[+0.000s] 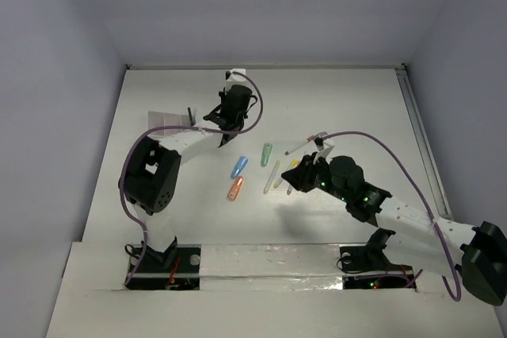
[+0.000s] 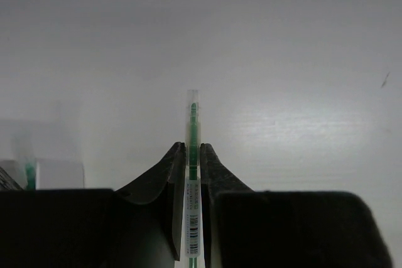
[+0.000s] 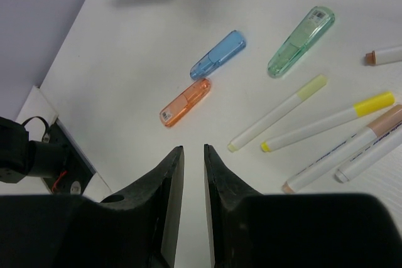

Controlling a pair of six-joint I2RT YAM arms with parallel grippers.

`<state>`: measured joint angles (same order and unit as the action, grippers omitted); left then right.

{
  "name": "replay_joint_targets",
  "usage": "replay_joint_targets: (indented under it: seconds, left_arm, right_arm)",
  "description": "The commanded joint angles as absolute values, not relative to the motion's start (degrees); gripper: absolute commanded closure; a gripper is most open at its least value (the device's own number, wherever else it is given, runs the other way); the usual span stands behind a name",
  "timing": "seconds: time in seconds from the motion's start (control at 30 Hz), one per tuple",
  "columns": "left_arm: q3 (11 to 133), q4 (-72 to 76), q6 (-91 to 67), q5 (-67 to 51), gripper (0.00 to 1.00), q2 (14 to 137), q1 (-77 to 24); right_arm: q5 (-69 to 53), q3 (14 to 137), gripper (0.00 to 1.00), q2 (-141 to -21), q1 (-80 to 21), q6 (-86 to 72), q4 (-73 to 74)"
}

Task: Sort the stationery into containers
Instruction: Pick up the pen from the center of the board, then place the pen in the storage box.

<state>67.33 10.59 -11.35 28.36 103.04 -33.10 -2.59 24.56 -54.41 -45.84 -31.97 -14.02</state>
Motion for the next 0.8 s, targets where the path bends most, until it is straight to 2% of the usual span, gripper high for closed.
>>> replay_joint_targets:
  seconds: [0.0,0.17,0.4,0.77]
  left_arm:
    - [73.0,12.0,-8.9,32.6,1.0,100.2,-31.7]
    - [76.1,13.9,-7.1,34.9,1.0,100.3,-25.8]
    - [69.1,17.7,-10.1,33.2,1.0,96.9,-17.0]
    - [59.1,27.9,-8.5,36.9,1.0,92.3,-15.2]
  right_arm:
    - [-2.7,24.8,0.75,-53.3,-46.2,-31.8,-16.3]
    - [-2.7,24.4,0.75,-52.3,-46.2,-31.8,-16.3]
    - [-3.1,24.3,0.75,-51.9,-46.2,-31.7,-16.3]
    - [-3.8,24.5,0.75,-53.2,-46.2,-32.1,-17.1]
